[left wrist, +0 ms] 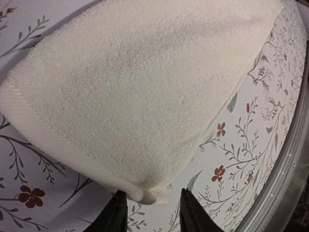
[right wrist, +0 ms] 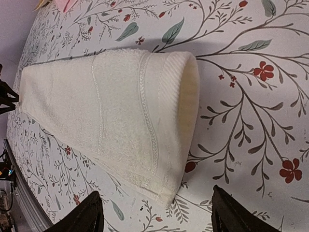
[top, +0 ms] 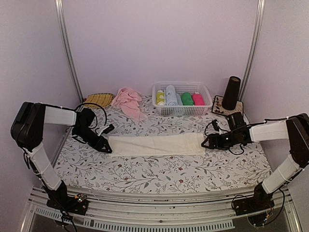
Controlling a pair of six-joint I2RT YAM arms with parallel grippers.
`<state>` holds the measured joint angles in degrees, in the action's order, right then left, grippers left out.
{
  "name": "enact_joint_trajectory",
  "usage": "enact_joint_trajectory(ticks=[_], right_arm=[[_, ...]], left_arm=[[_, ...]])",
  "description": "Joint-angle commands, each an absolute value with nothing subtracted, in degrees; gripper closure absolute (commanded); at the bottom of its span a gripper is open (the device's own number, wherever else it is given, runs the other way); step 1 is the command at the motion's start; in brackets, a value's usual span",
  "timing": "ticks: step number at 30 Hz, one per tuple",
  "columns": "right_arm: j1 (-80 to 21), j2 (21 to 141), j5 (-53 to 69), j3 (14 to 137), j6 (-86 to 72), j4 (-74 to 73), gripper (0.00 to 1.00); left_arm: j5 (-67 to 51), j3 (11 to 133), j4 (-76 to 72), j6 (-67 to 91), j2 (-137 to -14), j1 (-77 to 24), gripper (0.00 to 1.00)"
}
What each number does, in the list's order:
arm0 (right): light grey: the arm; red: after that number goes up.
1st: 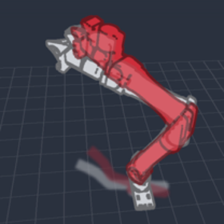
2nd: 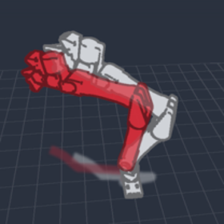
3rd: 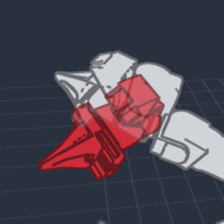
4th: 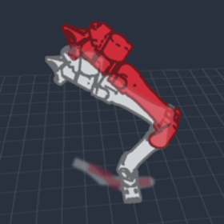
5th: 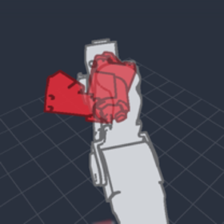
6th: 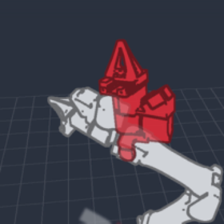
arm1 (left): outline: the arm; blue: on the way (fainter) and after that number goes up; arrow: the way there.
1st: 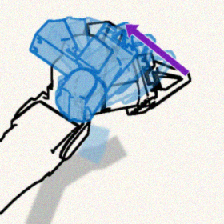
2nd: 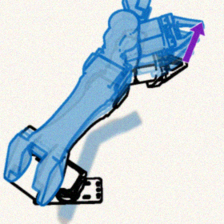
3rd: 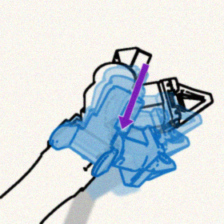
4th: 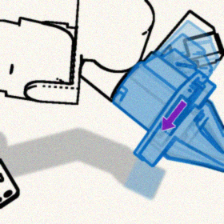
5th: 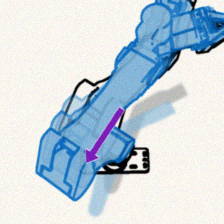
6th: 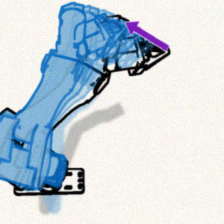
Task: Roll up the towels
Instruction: Smooth out the towel at the center of the board.
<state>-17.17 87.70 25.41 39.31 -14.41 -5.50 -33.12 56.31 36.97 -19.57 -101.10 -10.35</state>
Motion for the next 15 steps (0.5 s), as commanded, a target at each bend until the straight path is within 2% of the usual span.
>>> enact_joint_trajectory(ticks=[1,11,15], right_arm=[[-17.0,88.2,25.8,39.5,-14.6,-3.8,0.23],[-17.5,88.7,25.4,39.8,-14.4,-3.9,0.23],[-18.2,89.2,24.9,40.4,-14.4,-4.2,0.23]], left_arm=[[-34.7,57.2,37.9,-19.3,-101.6,-10.8,0.62],[-30.3,56.9,36.5,-17.8,-101.8,-10.9,0.72],[-29.4,56.8,36.4,-17.8,-102.0,-10.9,0.73]])
